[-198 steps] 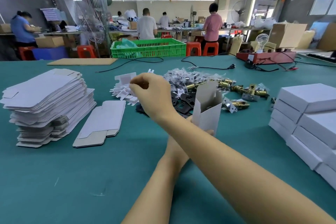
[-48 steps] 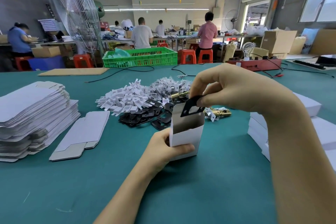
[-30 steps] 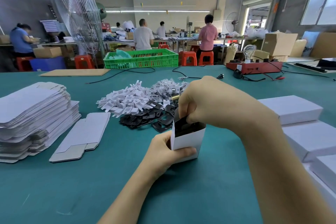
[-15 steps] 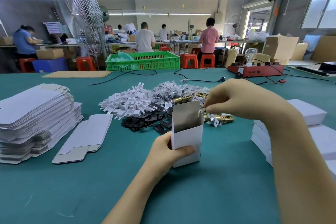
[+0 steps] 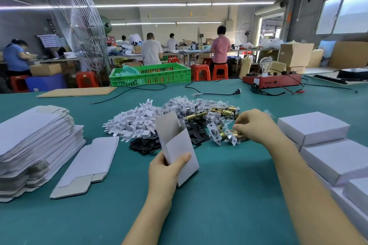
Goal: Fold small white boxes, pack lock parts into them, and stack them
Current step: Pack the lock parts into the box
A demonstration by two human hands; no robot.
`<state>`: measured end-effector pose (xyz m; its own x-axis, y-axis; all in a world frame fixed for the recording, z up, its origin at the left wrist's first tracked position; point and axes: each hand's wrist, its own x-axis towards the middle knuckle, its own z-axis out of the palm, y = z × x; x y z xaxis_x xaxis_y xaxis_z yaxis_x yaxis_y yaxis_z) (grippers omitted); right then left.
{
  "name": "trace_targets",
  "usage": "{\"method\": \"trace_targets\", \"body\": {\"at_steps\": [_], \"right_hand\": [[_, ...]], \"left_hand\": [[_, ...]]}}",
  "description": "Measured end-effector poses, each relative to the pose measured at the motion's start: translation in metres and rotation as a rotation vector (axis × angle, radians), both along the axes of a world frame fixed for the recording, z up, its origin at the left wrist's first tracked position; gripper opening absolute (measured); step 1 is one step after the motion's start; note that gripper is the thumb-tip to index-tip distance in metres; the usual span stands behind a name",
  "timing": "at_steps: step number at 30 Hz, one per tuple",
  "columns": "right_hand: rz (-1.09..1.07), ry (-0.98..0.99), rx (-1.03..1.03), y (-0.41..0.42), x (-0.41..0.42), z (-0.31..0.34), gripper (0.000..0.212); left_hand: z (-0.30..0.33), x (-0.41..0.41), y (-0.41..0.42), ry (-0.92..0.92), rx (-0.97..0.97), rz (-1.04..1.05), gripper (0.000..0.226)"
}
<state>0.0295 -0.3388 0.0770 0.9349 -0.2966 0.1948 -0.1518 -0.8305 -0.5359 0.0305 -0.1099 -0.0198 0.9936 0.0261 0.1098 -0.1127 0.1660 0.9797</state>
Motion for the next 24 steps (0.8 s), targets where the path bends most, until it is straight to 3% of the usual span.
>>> {"method": "trace_targets", "body": {"at_steps": [5,14,16,24], "right_hand": [[-0.150,-0.183,0.150,0.006,0.045,-0.015,0.021],[0.022,-0.053,0.158,0.002,0.120,-0.046,0.033],[0.086,-0.036,0.071,0.002,0.130,-0.052,0.035],[0.284,0.378,-0.205,0.008,0.151,-0.049,0.043]], "left_hand": [[-0.003,0.003,-0.002,-0.015,0.058,-0.012,0.023],[-0.001,0.003,0.000,0.006,0.028,-0.041,0.023],[-0.001,0.003,0.001,0.005,0.029,-0.046,0.023],[-0.003,0.002,-0.001,0.009,0.021,-0.059,0.022]]}}
